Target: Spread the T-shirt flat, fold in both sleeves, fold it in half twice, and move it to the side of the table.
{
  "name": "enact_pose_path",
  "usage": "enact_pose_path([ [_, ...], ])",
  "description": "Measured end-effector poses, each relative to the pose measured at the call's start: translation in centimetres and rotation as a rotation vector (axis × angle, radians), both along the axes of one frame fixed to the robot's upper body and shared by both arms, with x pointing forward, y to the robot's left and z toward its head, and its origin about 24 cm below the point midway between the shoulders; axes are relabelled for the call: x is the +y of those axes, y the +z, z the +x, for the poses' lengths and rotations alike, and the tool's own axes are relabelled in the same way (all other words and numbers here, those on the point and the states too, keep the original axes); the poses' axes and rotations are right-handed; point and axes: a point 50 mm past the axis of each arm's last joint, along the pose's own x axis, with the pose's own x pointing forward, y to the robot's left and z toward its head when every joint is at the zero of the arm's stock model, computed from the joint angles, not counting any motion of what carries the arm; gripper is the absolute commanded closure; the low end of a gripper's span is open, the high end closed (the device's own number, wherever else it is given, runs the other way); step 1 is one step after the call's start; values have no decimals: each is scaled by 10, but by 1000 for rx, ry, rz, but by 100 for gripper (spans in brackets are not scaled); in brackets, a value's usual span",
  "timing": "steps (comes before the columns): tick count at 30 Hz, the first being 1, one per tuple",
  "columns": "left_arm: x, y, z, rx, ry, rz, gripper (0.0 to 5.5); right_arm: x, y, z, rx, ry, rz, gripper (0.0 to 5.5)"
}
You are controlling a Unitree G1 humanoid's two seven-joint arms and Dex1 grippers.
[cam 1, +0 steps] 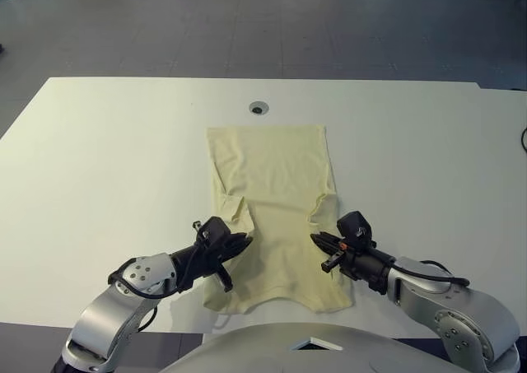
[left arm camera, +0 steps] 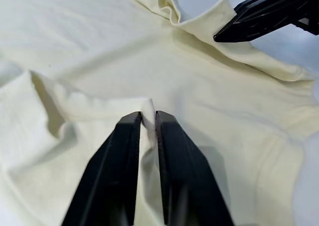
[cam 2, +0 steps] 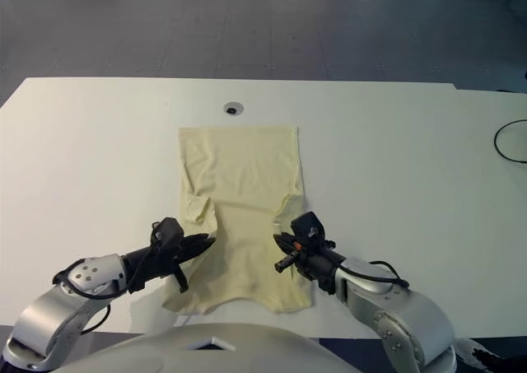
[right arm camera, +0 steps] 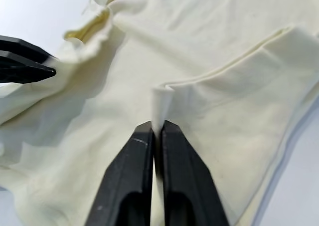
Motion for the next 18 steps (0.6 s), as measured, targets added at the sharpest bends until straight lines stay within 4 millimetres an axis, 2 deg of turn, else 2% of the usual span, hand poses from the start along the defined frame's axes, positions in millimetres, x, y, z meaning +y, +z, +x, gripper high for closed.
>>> enact_pose_path([
  [5,13,14,3,-90,6,-10,340,3,16,-2,-69,42,39,379],
  [9,21,27,1,-120,12,-57,278,-1,25,-2,-111,34,47,319],
  [12,32,42,8,-187,56,-75,231,-6,36,1,-162,18,59,275],
  [15,47,44,17,-273,82,20,167,-20,42,7,-201,-23,15,213],
  [18,63,39,16,-380,41,149,119,-40,48,9,-245,-9,-81,166],
])
